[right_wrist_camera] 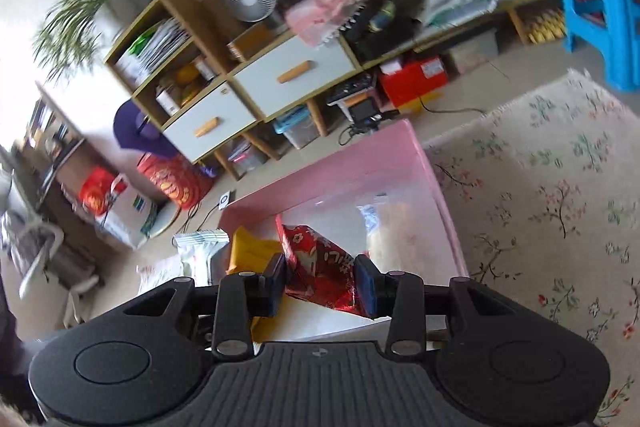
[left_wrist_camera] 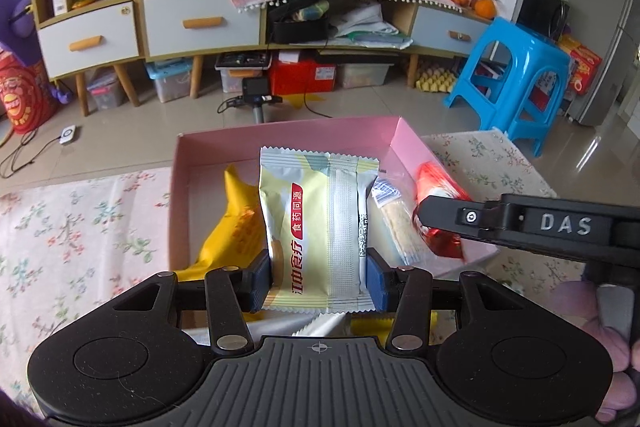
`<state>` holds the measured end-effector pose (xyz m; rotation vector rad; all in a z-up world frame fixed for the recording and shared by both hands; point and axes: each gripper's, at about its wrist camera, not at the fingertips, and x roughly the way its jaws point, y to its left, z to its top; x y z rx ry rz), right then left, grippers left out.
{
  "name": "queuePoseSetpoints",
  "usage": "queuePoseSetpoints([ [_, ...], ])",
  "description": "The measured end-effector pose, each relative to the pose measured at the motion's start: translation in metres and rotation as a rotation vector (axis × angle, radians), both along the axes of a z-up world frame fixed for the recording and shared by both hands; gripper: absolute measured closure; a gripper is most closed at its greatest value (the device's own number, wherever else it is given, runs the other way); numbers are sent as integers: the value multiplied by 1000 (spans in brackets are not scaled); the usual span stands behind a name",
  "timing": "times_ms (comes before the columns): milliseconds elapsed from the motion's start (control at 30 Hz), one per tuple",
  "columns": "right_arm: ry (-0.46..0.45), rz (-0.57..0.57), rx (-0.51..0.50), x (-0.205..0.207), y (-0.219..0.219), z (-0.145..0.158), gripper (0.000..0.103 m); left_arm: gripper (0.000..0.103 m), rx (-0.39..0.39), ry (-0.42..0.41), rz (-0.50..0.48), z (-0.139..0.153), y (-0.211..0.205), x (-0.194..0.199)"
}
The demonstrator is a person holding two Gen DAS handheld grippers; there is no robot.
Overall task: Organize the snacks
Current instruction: 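Carry the white-and-green packet with the left tool while the right tool carries the red packet to the box, then open the left tool inside the pink box while the right tool releases the red packet there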
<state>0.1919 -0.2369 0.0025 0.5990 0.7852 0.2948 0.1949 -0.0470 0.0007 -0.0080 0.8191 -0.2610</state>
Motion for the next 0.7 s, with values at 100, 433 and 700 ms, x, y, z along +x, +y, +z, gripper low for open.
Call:
queuePoseSetpoints([
  [100, 7, -11, 17, 0, -2, -2, 76, 58, 14, 3, -16, -7, -7, 8],
  [433, 1, -10, 5, 1, -9, 1, 67, 41, 12, 7, 33, -19, -9, 17],
  [700, -18, 25, -19, -3, -8, 10, 52, 30, -4, -1, 49, -10, 1, 3],
])
